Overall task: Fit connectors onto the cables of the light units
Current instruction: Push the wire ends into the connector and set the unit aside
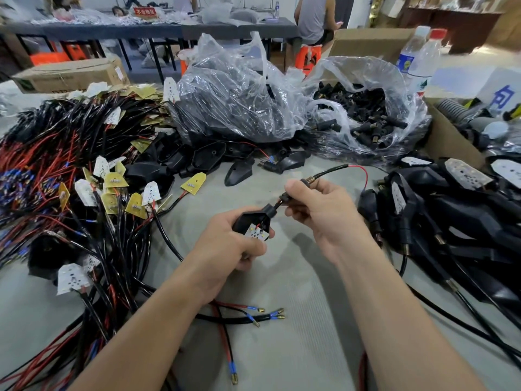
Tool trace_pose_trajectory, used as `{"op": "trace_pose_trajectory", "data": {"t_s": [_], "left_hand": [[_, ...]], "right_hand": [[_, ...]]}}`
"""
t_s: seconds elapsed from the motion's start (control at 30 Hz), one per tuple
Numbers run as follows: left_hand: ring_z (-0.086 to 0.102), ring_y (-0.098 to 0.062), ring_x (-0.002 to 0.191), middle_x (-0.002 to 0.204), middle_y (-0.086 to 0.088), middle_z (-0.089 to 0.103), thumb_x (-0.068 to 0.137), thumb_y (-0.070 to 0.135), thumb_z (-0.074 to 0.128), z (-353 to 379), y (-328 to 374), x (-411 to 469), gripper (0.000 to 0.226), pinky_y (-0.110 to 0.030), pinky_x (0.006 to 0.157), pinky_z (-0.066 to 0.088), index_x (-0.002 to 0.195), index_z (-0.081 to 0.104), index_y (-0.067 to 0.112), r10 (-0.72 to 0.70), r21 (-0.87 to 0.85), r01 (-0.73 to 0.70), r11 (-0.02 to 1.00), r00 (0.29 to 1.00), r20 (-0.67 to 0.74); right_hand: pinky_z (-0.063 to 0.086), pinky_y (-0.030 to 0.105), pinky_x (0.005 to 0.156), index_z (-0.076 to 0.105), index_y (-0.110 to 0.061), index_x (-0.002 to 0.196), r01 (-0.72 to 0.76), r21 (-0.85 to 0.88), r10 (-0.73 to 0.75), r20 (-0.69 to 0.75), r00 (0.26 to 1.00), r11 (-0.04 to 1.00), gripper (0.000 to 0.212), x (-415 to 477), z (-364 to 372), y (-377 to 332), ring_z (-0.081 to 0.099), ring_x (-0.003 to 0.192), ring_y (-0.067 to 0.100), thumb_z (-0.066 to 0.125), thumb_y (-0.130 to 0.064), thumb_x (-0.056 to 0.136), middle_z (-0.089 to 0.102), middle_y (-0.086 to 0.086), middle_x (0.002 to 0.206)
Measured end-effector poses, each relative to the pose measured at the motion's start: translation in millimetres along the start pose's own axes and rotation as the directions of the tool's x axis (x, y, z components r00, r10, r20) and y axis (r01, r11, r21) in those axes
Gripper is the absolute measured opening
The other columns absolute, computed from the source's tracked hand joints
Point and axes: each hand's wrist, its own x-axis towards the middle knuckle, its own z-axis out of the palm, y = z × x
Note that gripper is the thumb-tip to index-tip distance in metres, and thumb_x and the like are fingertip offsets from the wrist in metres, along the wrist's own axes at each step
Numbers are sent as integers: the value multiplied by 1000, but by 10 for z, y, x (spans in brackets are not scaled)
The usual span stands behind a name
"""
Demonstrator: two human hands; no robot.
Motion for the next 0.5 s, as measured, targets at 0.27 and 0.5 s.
{"op": "trace_pose_trajectory", "data": {"t_s": [0.27,0.5], "left_hand": [[44,-12,52,87,-3,71,61,-1,67,40,-13,-15,48,-21,42,31,97,78,28,-18,3,17,1000,999,30],[43,-11,52,91,-3,70,66,-1,65,9,25,-31,48,-22,43,31,104,77,25,12,-32,-9,999,995,97]], "right_hand": [[30,29,58,57,-22,64,58,-245,-77,-67,995,968,46,-13,61,51,36,45,9,82,-60,58,46,-8,52],[26,28,57,53,-26,47,55,-264,-72,-53,996,963,47,22,13,60,31,42,5,82,-60,63,42,-9,55]]}}
